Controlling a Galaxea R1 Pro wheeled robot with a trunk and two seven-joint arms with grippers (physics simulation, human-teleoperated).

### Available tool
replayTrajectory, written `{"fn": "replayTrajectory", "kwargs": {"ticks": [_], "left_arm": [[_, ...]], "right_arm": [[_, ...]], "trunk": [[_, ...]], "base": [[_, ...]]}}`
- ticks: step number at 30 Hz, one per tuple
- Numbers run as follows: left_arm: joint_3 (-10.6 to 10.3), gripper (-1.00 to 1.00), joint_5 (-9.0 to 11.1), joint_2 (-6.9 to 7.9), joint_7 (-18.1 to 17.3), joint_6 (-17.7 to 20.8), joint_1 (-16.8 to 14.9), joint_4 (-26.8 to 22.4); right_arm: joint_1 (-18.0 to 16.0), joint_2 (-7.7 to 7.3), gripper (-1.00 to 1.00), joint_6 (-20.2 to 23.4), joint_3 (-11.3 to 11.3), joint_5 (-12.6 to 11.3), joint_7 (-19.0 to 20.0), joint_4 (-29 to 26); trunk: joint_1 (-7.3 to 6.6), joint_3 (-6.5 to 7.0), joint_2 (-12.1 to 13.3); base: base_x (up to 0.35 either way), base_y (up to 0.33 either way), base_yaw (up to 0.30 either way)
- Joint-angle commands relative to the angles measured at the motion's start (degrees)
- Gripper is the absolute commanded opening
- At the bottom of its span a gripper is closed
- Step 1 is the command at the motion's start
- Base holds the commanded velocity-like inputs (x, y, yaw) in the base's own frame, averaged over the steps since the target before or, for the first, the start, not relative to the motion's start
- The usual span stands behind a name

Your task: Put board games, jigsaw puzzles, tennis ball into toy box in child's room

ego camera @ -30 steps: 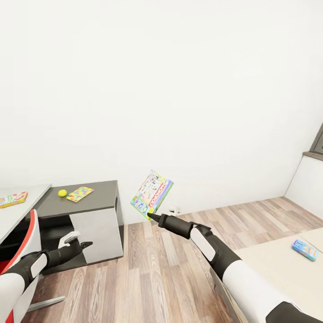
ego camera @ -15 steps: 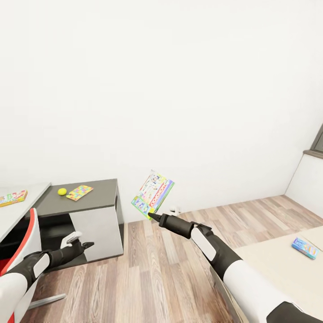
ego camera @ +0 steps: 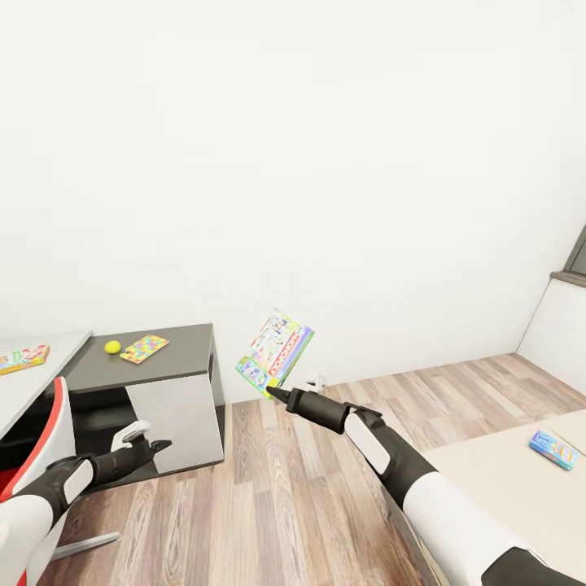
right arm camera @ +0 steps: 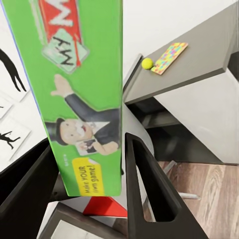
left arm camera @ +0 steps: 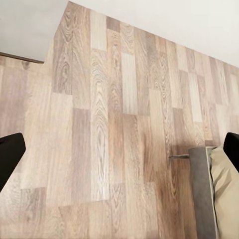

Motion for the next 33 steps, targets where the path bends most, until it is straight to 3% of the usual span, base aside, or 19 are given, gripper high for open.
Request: {"fn": "replayTrajectory", "kwargs": {"ticks": [1,8,15,33], "left_arm": [[0.0,1.00,0.6,-0.02,0.0,0.5,0.0,0.0],[0.0,1.00,0.6,-0.16,0.2,0.5,0.0,0.0],[0.0,1.00,0.6,-0.17,0.3,0.5,0.0,0.0],[0.0,1.00,0.6,-0.17,0.2,0.5,0.0,0.0]], "right_arm": [[-0.1,-0.05,-1.00,0.4,0.0,-0.7,0.0,0.0],[-0.1,0.21,-1.00,0.5,0.0,-0.6,-0.1,0.0],[-0.1,0.26,-1.00,0.5,0.0,-0.6,-0.1,0.1],[-0.1,0.29,-1.00,0.5,0.3,-0.6,-0.1,0.1]], "trunk": [[0.04,-0.14,-0.1],[0.04,-0.14,-0.1],[0.04,-0.25,-0.1],[0.04,-0.95,-0.1]], "base": [[0.000,0.000,0.000],[0.000,-0.068,0.075],[0.000,-0.167,0.266],[0.000,-0.007,0.268]]}}
